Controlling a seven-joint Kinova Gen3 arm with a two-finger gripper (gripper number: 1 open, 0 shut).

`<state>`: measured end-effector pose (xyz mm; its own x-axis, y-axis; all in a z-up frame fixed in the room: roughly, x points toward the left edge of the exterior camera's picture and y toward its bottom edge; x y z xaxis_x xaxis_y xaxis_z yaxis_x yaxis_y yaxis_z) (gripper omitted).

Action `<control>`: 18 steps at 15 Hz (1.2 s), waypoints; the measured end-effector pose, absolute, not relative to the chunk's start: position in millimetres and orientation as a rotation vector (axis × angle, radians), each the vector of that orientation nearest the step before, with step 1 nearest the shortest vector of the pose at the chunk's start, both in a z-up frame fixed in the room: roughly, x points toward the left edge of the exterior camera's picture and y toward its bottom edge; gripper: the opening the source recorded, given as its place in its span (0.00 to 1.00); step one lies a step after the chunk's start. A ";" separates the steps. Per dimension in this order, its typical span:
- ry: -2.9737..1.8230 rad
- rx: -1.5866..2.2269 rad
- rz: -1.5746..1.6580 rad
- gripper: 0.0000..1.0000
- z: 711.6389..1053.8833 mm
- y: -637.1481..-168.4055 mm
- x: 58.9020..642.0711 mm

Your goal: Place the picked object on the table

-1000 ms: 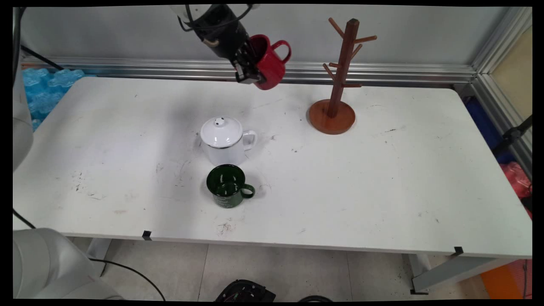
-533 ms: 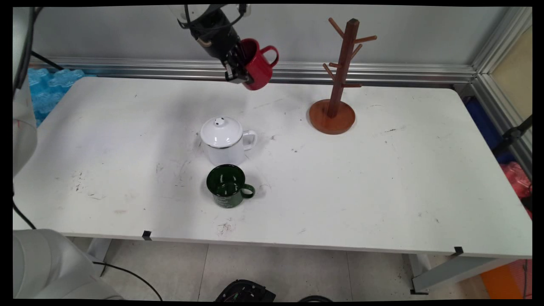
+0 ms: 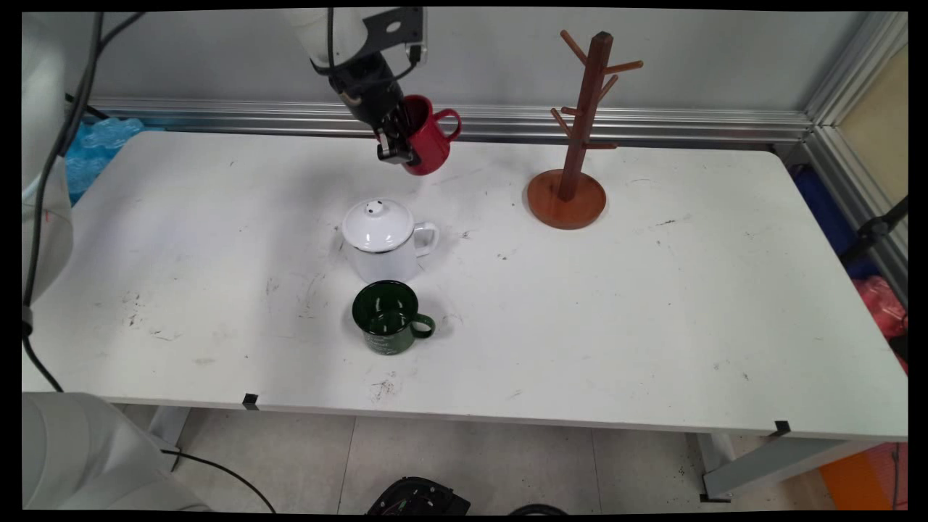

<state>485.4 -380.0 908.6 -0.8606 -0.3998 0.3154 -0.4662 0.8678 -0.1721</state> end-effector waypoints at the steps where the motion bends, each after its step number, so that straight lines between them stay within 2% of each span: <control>1: -2.779 0.660 0.349 0.00 904.1 -382.3 486.0; 18: -2.903 0.724 0.290 0.00 839.5 -407.3 482.0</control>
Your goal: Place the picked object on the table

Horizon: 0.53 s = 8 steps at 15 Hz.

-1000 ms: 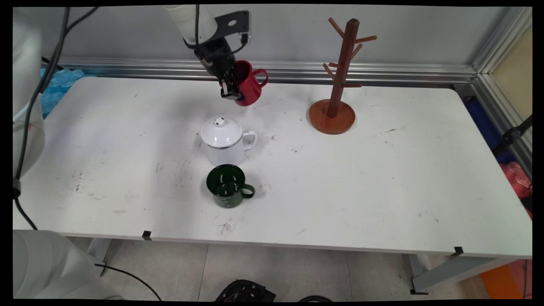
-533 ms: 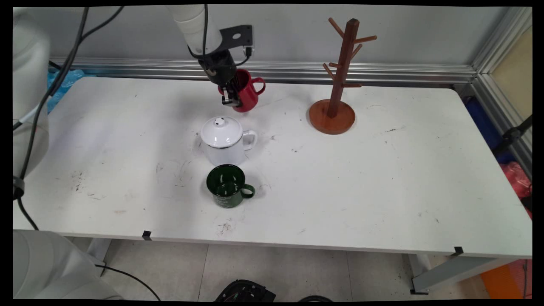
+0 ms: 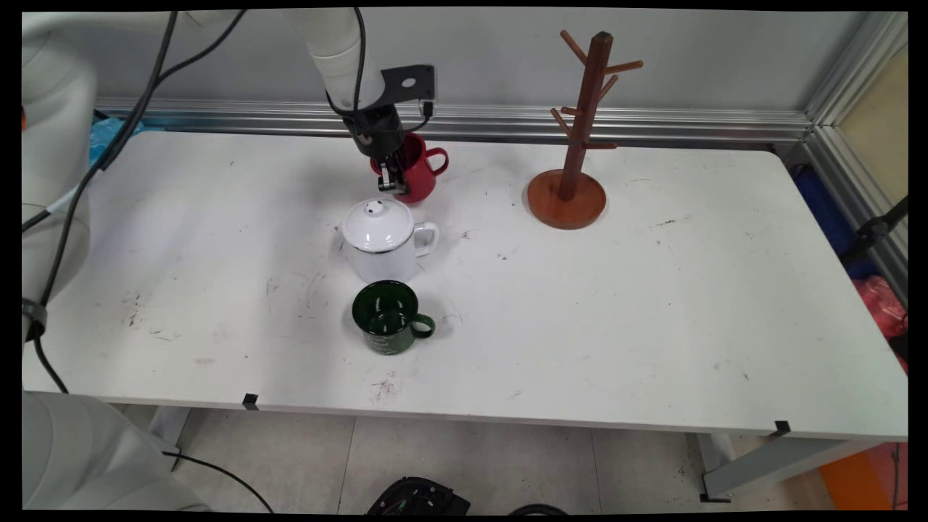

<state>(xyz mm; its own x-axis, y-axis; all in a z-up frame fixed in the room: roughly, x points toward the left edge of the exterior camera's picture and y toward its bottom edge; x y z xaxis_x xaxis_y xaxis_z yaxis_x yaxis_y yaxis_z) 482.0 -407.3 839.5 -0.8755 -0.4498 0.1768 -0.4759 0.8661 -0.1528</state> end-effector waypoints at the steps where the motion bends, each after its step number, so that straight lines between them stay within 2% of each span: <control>1: -2.910 0.725 0.287 0.00 836.6 -408.1 481.5; 8: -2.944 0.715 0.268 0.00 822.3 -409.4 478.7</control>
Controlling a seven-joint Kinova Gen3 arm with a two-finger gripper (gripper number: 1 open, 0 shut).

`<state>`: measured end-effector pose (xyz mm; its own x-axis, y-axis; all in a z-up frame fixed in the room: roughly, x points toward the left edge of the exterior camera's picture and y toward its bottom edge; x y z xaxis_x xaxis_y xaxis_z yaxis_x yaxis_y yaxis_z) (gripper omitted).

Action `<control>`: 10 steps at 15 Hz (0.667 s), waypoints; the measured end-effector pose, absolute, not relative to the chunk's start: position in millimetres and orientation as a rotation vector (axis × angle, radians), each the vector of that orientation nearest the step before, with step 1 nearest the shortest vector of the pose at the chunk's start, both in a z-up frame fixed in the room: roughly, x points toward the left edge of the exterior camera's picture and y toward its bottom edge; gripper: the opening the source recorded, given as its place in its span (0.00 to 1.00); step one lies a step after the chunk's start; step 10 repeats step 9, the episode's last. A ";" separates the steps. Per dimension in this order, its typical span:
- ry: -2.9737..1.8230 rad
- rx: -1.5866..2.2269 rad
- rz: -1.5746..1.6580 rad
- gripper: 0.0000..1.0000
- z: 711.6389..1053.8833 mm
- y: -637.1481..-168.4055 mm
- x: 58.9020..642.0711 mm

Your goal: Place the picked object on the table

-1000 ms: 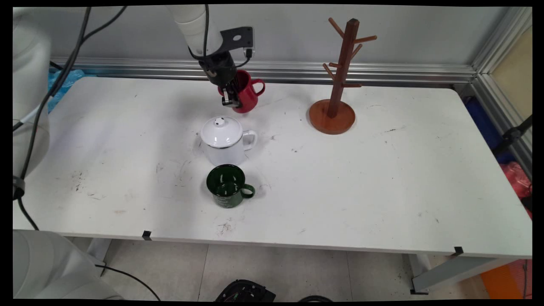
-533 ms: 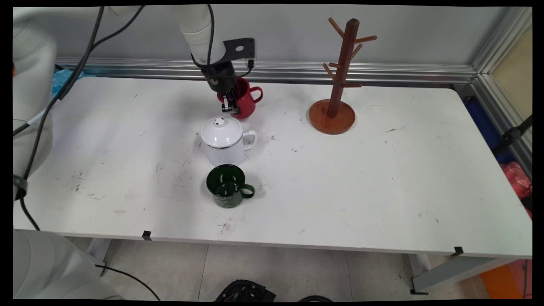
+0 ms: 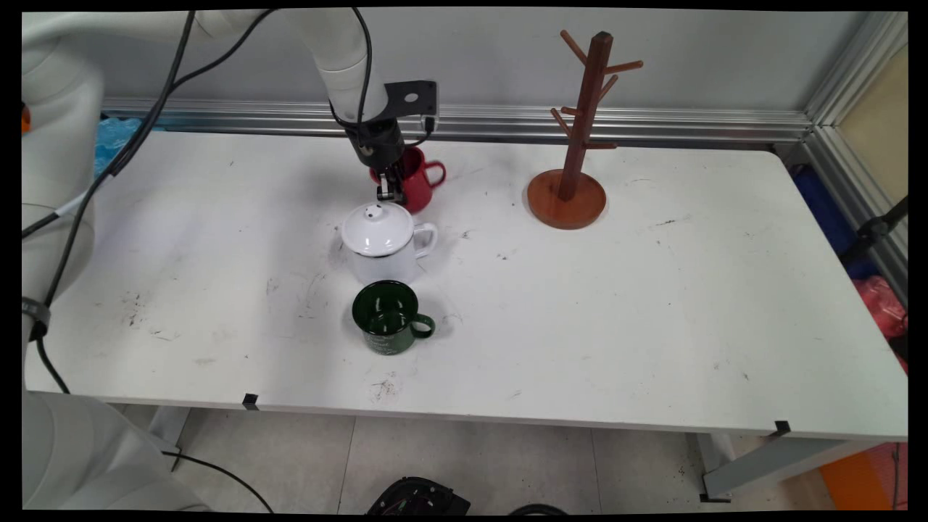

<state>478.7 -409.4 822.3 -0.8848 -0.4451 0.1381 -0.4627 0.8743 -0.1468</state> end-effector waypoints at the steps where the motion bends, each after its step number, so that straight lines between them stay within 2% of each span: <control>1: -2.946 0.712 0.268 1.00 821.2 -409.9 478.0; 10: -2.948 0.694 0.310 1.00 824.4 -415.7 476.2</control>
